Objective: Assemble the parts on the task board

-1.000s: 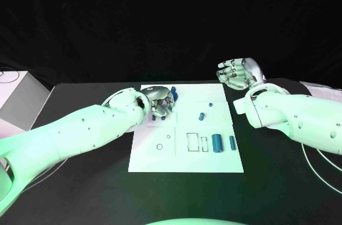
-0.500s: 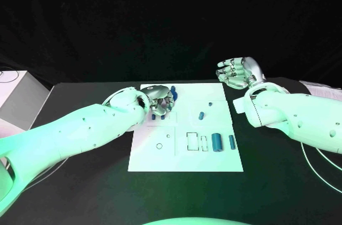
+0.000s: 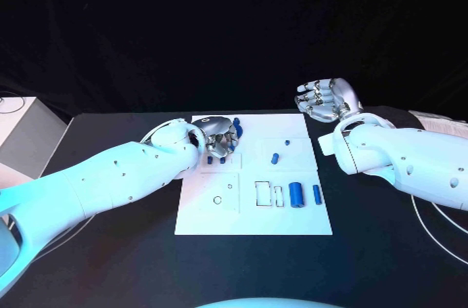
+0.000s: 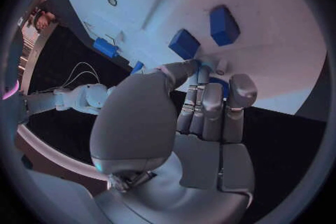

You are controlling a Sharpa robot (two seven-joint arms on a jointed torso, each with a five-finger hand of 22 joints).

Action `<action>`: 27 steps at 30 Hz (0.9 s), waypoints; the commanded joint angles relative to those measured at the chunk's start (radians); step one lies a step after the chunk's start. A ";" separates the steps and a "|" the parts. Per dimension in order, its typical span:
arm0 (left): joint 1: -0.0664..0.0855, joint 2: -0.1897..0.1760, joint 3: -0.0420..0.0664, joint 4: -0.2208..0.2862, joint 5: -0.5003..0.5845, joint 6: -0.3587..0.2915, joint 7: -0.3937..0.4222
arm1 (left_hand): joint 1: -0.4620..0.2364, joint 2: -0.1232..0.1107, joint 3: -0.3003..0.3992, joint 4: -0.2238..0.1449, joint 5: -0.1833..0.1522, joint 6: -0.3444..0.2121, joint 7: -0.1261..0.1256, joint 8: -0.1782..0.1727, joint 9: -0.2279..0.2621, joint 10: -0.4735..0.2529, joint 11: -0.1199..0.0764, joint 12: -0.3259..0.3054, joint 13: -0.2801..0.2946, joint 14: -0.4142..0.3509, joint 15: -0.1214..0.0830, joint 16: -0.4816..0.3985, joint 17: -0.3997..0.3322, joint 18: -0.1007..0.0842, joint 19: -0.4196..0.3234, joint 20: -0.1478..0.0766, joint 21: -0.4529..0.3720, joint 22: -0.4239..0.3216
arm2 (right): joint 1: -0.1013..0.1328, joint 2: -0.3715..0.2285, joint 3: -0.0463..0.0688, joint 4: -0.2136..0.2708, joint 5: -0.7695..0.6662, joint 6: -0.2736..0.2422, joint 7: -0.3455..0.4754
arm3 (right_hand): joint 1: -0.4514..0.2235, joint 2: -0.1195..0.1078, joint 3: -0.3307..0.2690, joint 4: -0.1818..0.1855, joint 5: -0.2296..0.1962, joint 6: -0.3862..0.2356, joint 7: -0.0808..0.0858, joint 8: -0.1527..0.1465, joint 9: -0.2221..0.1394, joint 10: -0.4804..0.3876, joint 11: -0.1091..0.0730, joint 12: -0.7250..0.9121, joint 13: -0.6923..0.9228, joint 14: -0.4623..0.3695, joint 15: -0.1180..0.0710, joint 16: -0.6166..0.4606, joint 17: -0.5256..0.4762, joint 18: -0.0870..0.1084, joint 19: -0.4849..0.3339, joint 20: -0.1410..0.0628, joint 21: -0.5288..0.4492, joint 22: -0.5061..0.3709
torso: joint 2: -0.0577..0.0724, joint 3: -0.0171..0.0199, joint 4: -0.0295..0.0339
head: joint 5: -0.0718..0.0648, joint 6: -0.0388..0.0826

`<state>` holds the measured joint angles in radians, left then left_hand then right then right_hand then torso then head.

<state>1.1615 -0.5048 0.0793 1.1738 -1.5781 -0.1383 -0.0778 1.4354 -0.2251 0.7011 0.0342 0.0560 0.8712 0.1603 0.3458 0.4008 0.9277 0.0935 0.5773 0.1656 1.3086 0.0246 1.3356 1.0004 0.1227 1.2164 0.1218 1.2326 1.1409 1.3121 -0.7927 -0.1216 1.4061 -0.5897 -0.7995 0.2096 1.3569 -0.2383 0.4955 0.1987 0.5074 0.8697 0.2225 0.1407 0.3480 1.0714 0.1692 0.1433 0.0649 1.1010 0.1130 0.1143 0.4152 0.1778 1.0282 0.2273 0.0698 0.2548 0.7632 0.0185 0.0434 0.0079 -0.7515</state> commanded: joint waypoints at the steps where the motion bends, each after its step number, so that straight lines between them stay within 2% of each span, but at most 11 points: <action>1: -0.005 0.003 -0.004 -0.005 0.001 0.008 0.001 | -0.006 0.012 -0.001 -0.005 -0.002 0.029 -0.003 -0.001 0.000 0.020 -0.001 0.004 0.003 0.019 -0.001 0.014 0.013 -0.011 0.017 -0.001 0.018 0.018 | 0.000 0.000 0.000 0.003 -0.003 0.013 0.010 | -0.004 0.004 -0.003 -0.004 0.005 -0.003 0.017 -0.003 -0.001 -0.002 0.002 -0.006 -0.001 0.000 0.006 -0.005 -0.001 0.005 -0.004 -0.002 -0.004 -0.001 | 0.001 0.0000 0.0003 | 0.000 0.000; 6: -0.005 -0.002 -0.004 -0.004 0.011 -0.030 0.019 | -0.020 0.017 -0.005 -0.003 -0.002 0.050 -0.009 0.000 0.001 0.037 -0.007 0.005 0.006 0.025 -0.006 0.020 0.017 -0.013 0.023 -0.003 0.027 0.028 | -0.001 -0.001 0.000 0.004 -0.003 0.013 0.011 | -0.004 0.004 -0.003 -0.004 0.005 -0.003 0.017 -0.003 -0.001 -0.002 0.002 -0.006 -0.001 0.000 0.006 -0.005 -0.001 0.005 -0.004 -0.002 -0.004 -0.001 | 0.000 0.0008 -0.0002 | 0.000 0.002; 10: -0.006 -0.011 -0.003 0.004 0.029 -0.068 0.039 | -0.027 0.023 -0.004 -0.006 -0.002 0.079 -0.016 0.004 0.003 0.058 -0.014 -0.002 0.007 0.038 -0.013 0.029 0.029 -0.015 0.031 -0.009 0.037 0.040 | -0.001 -0.001 0.000 0.005 -0.003 0.013 0.011 | -0.004 0.004 -0.003 -0.004 0.005 -0.003 0.017 -0.003 -0.001 -0.002 0.002 -0.006 -0.001 0.000 0.006 -0.005 -0.001 0.005 -0.004 -0.002 -0.004 -0.001 | 0.000 0.0001 -0.0009 | -0.002 0.003; 14: -0.006 -0.024 0.000 0.017 0.050 -0.099 0.058 | -0.028 0.023 -0.004 -0.007 -0.001 0.082 -0.015 0.003 0.003 0.060 -0.014 -0.005 0.007 0.040 -0.013 0.031 0.031 -0.016 0.033 -0.010 0.039 0.042 | -0.002 -0.002 0.000 0.006 -0.003 0.010 0.012 | -0.006 0.004 -0.003 -0.003 0.006 -0.002 0.017 -0.003 -0.001 -0.002 0.002 -0.006 -0.001 0.001 0.006 -0.005 -0.002 0.005 -0.004 -0.002 -0.004 -0.003 | 0.001 -0.0007 -0.0012 | -0.004 0.002; 17: -0.006 -0.034 0.009 0.029 0.063 -0.111 0.066 | -0.028 0.024 -0.003 -0.007 -0.001 0.083 -0.015 0.003 0.003 0.061 -0.014 -0.007 0.006 0.040 -0.013 0.031 0.031 -0.016 0.034 -0.010 0.041 0.044 | -0.003 -0.002 0.000 0.006 -0.003 0.009 0.013 | -0.006 0.004 -0.003 -0.003 0.006 -0.002 0.017 -0.003 -0.001 -0.002 0.002 -0.006 -0.001 0.001 0.006 -0.005 -0.002 0.005 -0.004 -0.002 -0.004 -0.003 | 0.000 -0.0009 -0.0008 | -0.005 0.001; 27: -0.007 -0.072 0.057 0.075 0.088 -0.105 0.068 | -0.029 0.023 -0.002 -0.008 -0.001 0.085 -0.014 0.001 0.003 0.063 -0.013 -0.012 0.005 0.043 -0.013 0.033 0.033 -0.016 0.034 -0.011 0.041 0.043 | -0.004 -0.005 0.000 0.007 -0.003 0.008 0.013 | -0.006 0.004 -0.003 -0.003 0.006 -0.002 0.017 -0.003 -0.001 -0.002 0.002 -0.006 -0.001 0.001 0.006 -0.005 -0.002 0.005 -0.004 -0.002 -0.004 -0.003 | -0.001 -0.0010 0.0029 | -0.006 0.001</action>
<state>1.1546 -0.5752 0.1348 1.2422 -1.5145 -0.2330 -0.0265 1.4128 -0.2028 0.6981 0.0314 0.0557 0.9508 0.1482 0.3459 0.4032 0.9834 0.0788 0.5690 0.1715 1.3437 0.0108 1.3631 1.0334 0.1230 1.2455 0.1128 1.2675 1.1836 1.3085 -0.7970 -0.1215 1.4108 -0.5890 -0.7996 0.2111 1.3569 -0.2383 0.4955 0.1987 0.5073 0.8696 0.2225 0.1408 0.3480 1.0715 0.1691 0.1433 0.0649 1.1008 0.1129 0.1143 0.4143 0.1778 1.0282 0.2273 0.0698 0.2530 0.7621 0.0178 0.0449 0.0015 -0.7503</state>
